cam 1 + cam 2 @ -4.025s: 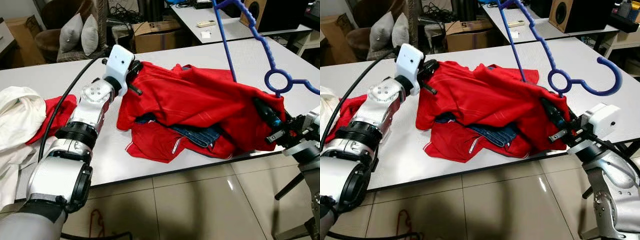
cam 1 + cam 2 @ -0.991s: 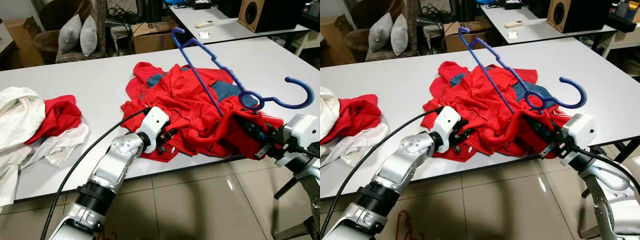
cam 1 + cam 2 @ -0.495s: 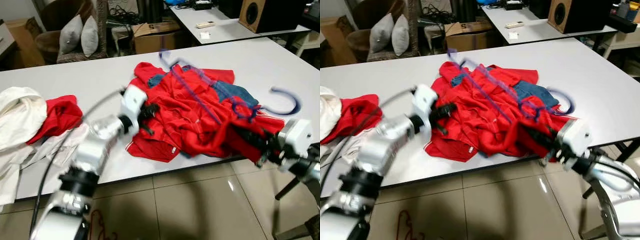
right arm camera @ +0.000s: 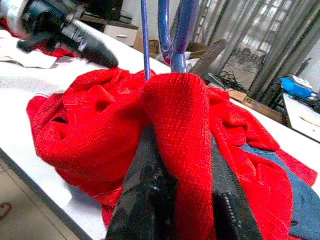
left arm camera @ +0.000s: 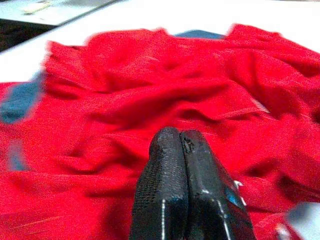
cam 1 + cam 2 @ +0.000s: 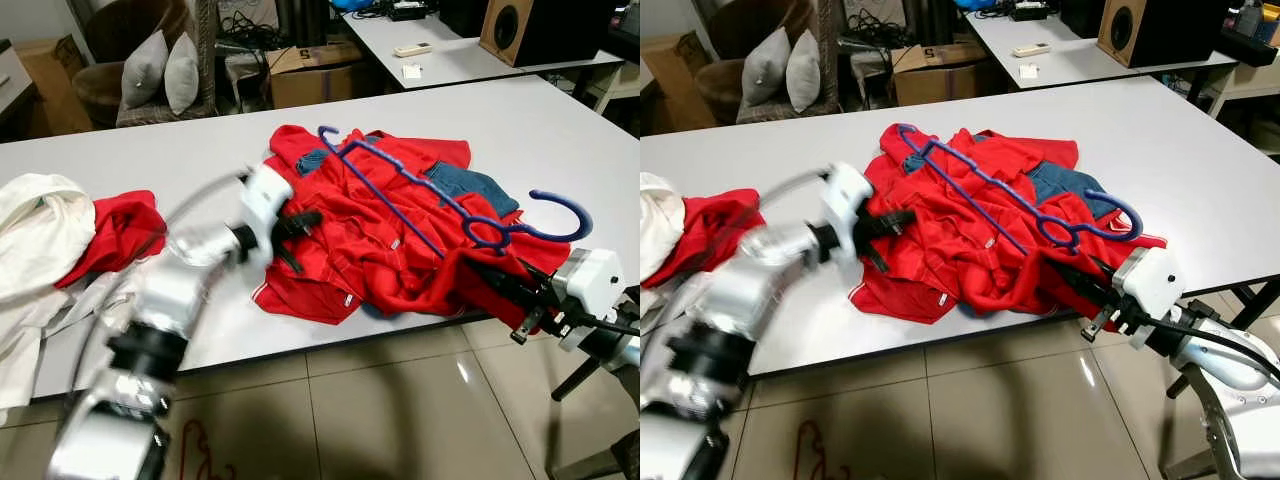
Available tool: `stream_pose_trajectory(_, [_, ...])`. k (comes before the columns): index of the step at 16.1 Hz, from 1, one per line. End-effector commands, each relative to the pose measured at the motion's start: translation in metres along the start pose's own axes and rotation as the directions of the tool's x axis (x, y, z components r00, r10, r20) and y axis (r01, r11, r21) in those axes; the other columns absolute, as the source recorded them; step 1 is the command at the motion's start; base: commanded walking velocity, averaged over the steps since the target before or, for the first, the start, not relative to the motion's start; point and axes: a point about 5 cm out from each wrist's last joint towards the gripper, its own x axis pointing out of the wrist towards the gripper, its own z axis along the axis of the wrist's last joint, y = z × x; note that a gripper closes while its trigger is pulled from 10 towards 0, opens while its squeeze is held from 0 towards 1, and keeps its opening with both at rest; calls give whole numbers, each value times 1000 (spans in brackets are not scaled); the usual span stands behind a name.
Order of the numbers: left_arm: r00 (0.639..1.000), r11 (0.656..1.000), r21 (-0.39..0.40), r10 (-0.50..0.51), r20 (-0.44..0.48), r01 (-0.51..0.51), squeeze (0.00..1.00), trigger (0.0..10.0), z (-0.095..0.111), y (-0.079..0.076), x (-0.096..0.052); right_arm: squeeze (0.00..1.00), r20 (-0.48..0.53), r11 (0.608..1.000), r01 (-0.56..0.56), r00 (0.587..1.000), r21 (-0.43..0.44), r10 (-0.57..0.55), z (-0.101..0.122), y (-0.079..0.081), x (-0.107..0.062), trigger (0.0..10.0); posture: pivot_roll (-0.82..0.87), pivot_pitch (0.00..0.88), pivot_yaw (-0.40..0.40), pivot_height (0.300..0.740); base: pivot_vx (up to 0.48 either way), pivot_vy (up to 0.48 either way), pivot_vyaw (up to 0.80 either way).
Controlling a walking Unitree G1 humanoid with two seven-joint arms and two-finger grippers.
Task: Hang hanger
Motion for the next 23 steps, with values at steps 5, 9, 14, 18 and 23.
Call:
stream_pose_trajectory(5, [999, 997, 66, -47, 20, 46, 1000, 10000, 0, -13, 9, 0, 17, 1000, -28, 999, 1, 28, 2, 4, 3, 0, -81, 0, 100, 740, 0, 0, 0])
stream_pose_trajectory(9, [998, 993, 97, -66, -15, 68, 1000, 10000, -9, -12, 14, 0, 18, 999, -39, 999, 9, 39, 1, 7, 5, 0, -78, 0, 110, 740, 0, 0, 0])
stream_pose_trajectory(14, [998, 996, 76, -52, -28, 54, 0, 10000, -14, -14, 25, 0, 20, 999, -35, 999, 14, 35, 0, 9, 5, 0, -76, 0, 110, 740, 0, 0, 0])
stream_pose_trajectory(18, [992, 992, -4, -125, 26, 125, 0, 10000, -10, -20, 29, 0, 19, 999, -34, 999, 13, 34, 0, 7, 6, 0, -75, 0, 110, 740, 0, 0, 0])
stream_pose_trajectory(23, [959, 961, -33, -273, 76, 276, 0, 10000, -7, -28, 20, 0, 17, 999, -36, 999, 12, 36, -1, 7, 6, 0, -76, 0, 109, 740, 0, 0, 0])
